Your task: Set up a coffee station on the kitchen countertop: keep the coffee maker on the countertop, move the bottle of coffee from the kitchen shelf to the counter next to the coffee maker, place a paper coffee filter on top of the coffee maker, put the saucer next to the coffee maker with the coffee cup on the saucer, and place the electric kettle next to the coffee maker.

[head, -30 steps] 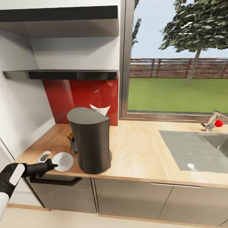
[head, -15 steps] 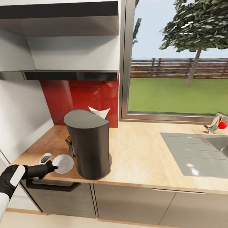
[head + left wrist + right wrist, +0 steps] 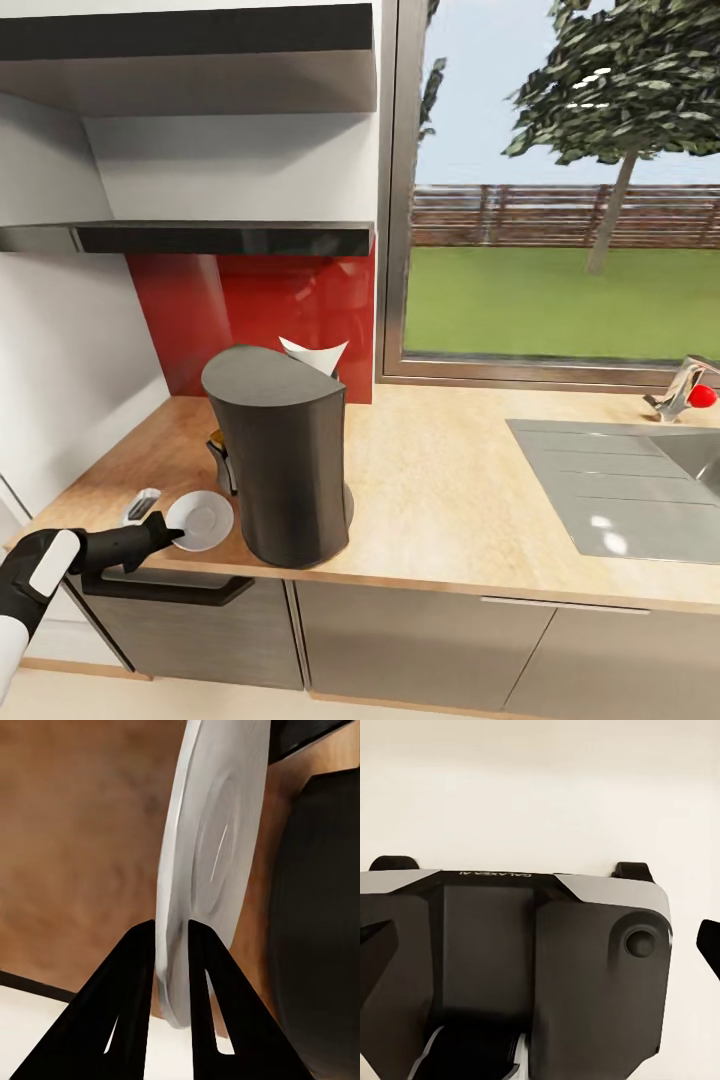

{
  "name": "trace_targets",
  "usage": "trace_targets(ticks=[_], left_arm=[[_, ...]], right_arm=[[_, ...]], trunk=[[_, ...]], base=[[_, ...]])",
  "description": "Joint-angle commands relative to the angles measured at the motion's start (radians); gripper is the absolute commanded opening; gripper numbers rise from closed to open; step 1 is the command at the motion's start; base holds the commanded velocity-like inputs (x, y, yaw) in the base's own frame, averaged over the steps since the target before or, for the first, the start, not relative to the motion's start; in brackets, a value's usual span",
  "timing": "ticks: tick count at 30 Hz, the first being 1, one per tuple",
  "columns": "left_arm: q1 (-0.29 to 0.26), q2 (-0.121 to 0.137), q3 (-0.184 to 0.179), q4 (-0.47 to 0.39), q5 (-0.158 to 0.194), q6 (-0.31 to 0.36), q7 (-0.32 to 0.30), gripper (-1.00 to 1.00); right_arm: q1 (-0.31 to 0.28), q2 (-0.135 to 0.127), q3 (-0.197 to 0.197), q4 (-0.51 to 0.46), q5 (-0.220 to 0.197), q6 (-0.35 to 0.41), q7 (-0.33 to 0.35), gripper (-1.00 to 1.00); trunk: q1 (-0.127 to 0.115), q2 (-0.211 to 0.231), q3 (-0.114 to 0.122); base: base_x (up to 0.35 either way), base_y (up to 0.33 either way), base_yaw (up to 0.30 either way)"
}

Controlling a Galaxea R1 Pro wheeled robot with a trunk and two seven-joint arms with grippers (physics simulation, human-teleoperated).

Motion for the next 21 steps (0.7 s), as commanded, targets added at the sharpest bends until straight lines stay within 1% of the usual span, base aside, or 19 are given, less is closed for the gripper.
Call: trace_targets(ticks=[1,9,10,21], left_arm=[[-0.001,0.000,0.003,0.001,-0.051,-0.006,-0.004,-1.00],[0.000,-0.001,0.001,0.000,-0.051,-0.036,-0.003,-1.00],[0.000,-0.001,0.001,-0.001,-0.050,-0.037,-0.004,1.00],[0.000,-0.001,0.000,-0.003,-0.049,-0.038,-0.003,1.00]], right_arm=[[-0.001,0.000,0.008,-0.002,-0.009,0.005,-0.003,1.00],[-0.001,0.000,0.008,-0.002,-0.009,0.005,-0.003,1.00],[-0.001,0.000,0.008,-0.002,-0.009,0.005,-0.003,1.00],[-0.001,0.000,0.008,-0.002,-0.009,0.005,-0.003,1.00]], trunk=[[0.001,-0.002,-0.002],[0.001,-0.002,-0.002],[0.001,-0.002,-0.002],[0.001,-0.002,-0.002]], base=[[0.000,0.000,0.000],[0.000,0.000,0.000],[0.000,0.000,0.000],[0.000,0.000,0.000]])
